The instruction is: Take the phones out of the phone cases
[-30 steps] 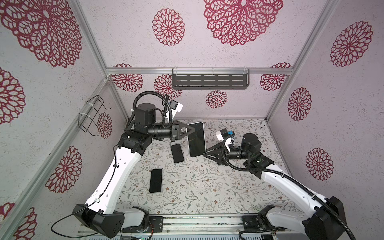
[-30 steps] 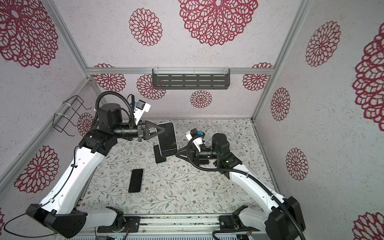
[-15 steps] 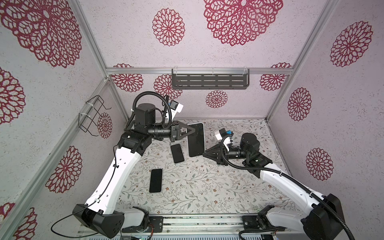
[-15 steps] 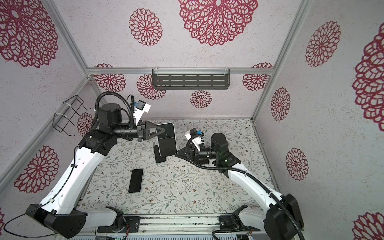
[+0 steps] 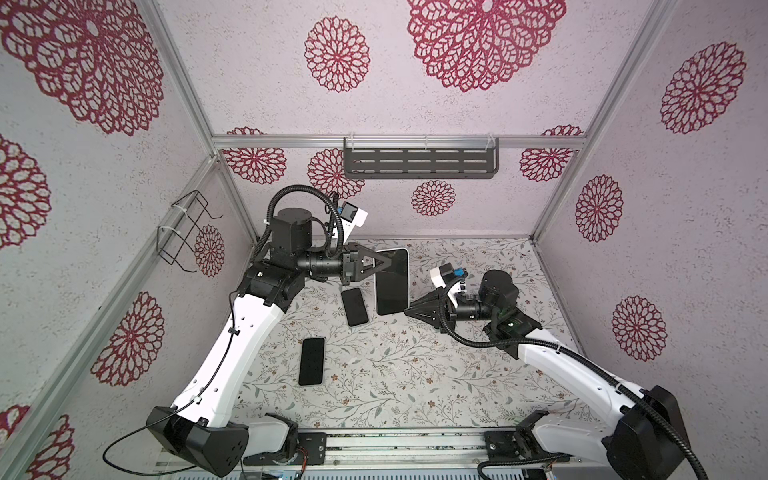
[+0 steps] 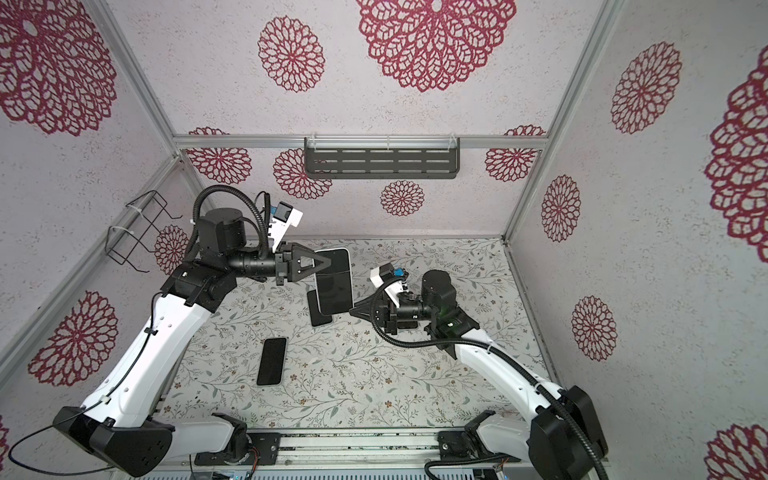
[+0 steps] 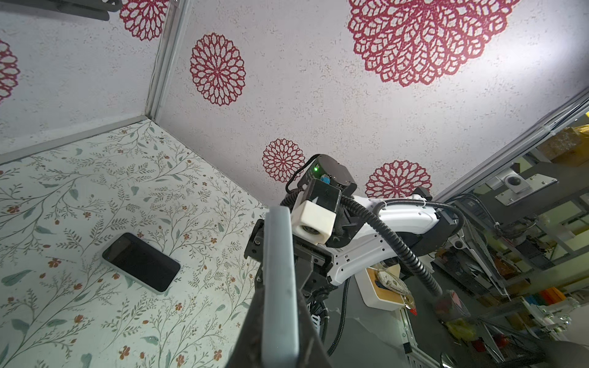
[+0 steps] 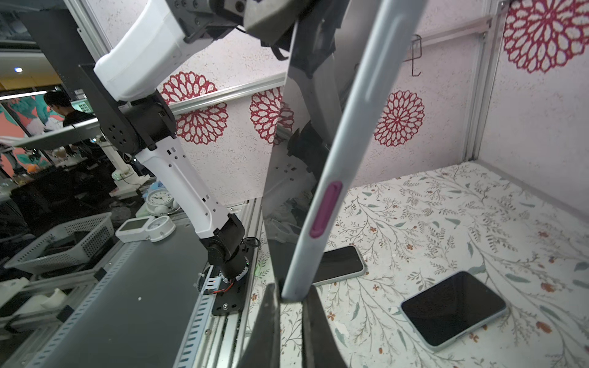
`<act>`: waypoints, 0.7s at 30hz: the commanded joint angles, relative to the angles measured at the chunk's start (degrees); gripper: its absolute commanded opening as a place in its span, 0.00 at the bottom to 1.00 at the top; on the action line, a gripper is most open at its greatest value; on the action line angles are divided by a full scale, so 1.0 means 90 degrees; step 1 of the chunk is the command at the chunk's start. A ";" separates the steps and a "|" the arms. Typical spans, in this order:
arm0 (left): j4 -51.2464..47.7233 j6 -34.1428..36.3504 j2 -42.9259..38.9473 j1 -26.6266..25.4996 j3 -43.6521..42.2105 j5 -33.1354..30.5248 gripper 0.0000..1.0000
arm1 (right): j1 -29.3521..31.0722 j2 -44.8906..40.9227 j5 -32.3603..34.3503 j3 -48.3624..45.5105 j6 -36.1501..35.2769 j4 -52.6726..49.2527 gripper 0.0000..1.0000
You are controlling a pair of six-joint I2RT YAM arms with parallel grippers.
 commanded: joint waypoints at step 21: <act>0.1136 -0.1234 0.0346 -0.0357 -0.0292 0.0230 0.00 | 0.0151 0.0371 0.0033 0.0839 -0.2629 0.1514 0.00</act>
